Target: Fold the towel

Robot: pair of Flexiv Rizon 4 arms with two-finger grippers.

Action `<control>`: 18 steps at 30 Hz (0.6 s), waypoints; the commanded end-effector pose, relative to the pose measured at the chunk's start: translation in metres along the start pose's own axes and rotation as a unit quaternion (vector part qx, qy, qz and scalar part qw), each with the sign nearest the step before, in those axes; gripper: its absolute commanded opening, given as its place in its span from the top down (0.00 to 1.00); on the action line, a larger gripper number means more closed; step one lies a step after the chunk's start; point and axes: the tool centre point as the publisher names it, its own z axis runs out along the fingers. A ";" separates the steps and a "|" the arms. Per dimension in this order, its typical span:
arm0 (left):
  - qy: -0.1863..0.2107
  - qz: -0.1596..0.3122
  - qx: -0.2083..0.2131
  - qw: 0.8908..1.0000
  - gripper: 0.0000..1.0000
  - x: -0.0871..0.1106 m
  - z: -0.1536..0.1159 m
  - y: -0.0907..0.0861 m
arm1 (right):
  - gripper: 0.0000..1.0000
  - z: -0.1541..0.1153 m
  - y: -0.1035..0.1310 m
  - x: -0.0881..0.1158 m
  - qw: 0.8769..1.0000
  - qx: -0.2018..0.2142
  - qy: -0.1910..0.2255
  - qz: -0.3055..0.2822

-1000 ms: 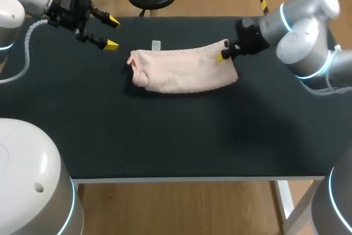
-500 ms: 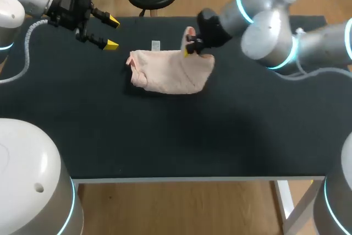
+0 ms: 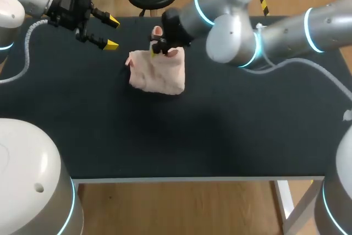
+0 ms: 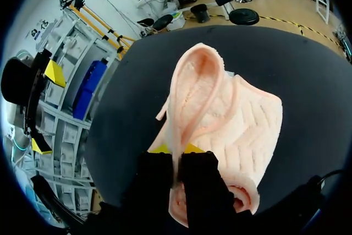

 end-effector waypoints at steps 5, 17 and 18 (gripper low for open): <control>-0.001 0.001 0.001 1.000 0.00 0.001 0.000 0.001 | 0.00 0.010 -0.002 0.019 1.000 -0.011 -0.015 0.003; -0.001 0.001 0.001 1.000 0.00 0.001 0.000 0.001 | 0.00 -0.039 0.040 0.041 0.996 -0.085 -0.014 -0.018; -0.001 0.001 0.001 1.000 0.00 0.001 0.000 0.001 | 0.00 -0.044 0.043 0.040 0.996 -0.091 -0.016 -0.018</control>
